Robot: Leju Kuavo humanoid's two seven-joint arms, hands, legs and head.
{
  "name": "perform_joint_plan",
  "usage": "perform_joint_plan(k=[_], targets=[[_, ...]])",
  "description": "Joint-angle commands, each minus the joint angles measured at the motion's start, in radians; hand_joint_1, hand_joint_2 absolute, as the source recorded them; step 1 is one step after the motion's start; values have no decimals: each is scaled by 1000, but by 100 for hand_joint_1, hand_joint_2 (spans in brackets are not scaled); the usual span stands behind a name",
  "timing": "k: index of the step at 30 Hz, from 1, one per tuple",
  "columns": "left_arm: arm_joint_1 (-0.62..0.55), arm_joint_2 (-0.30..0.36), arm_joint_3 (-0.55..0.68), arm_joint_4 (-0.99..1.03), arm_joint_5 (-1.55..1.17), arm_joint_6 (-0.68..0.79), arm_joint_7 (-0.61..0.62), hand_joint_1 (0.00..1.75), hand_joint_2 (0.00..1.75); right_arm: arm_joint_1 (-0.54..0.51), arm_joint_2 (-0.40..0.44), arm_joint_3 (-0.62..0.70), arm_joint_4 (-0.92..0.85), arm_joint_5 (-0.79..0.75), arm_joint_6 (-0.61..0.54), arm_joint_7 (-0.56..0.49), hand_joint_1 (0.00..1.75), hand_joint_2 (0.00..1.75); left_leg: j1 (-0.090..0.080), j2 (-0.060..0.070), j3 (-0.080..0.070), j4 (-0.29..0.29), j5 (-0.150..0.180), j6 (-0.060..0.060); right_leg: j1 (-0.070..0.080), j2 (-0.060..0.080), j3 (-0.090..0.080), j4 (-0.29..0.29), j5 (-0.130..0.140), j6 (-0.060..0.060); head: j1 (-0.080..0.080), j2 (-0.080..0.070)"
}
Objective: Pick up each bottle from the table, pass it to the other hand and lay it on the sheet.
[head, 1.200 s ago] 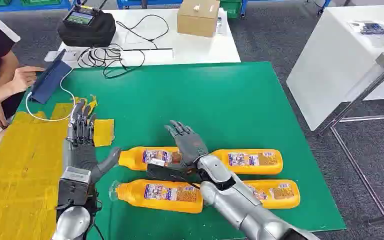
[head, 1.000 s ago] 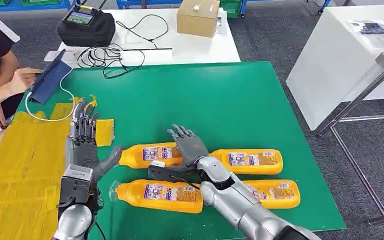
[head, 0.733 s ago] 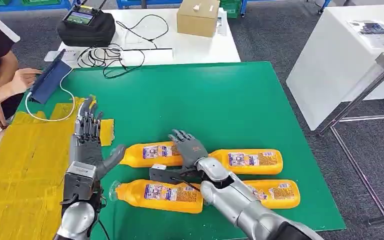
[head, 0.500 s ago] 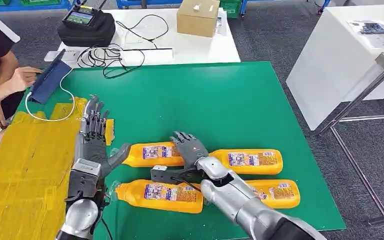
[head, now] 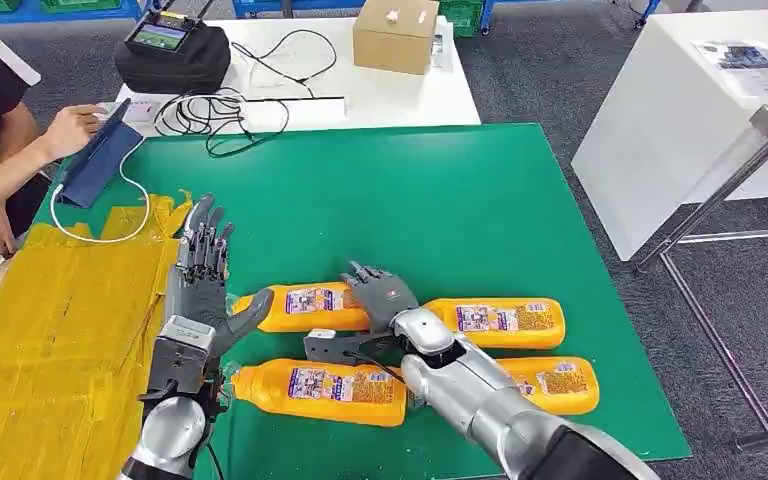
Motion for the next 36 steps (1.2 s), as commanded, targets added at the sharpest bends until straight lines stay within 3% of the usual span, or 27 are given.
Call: perform_joint_plan(k=[1,6,10,15,21,25,29,36], targets=[[-44,-2,-34,81,6,-4,-1,0,175,-34,-1,27,103,1,2,0,148,175,0,-1,2,-1,0,1,0,-3,3,-1,-1,-1,0,0],[-32,-2,-33,66,9,-4,-2,0,175,-22,-3,-1,84,-5,-58,-2,175,175,0,-1,4,-2,0,2,0,-5,5,-2,-1,-2,0,0],[-10,1,-20,35,13,-1,-2,0,175,6,-2,-54,31,-28,-135,-18,175,175,0,0,3,-1,0,1,0,-3,3,-1,-1,-1,0,0],[22,11,-5,-13,22,-18,8,0,175,100,4,-185,-144,-86,-340,-67,175,175,0,1,6,-3,-2,2,1,-3,7,-2,-2,-3,0,0],[25,21,-14,-4,22,-23,12,0,175,233,36,-380,-381,-332,-492,-256,175,175,0,0,5,-2,-2,1,1,-4,6,-1,-2,-3,0,0],[20,24,-30,15,28,-22,7,0,175,282,61,-468,-462,-496,-498,-371,175,175,0,-1,1,-1,-1,1,1,-4,3,-1,-1,-2,0,0],[10,27,-45,30,35,-24,5,0,175,311,80,-513,-520,-642,-431,-442,175,175,-1,-1,3,-2,-1,2,0,-5,4,-1,-2,-2,0,0],[10,25,-47,32,37,-22,6,0,175,316,85,-508,-521,-645,-425,-441,175,175,0,0,2,-1,-1,1,0,-4,3,-1,-1,-2,0,0]])
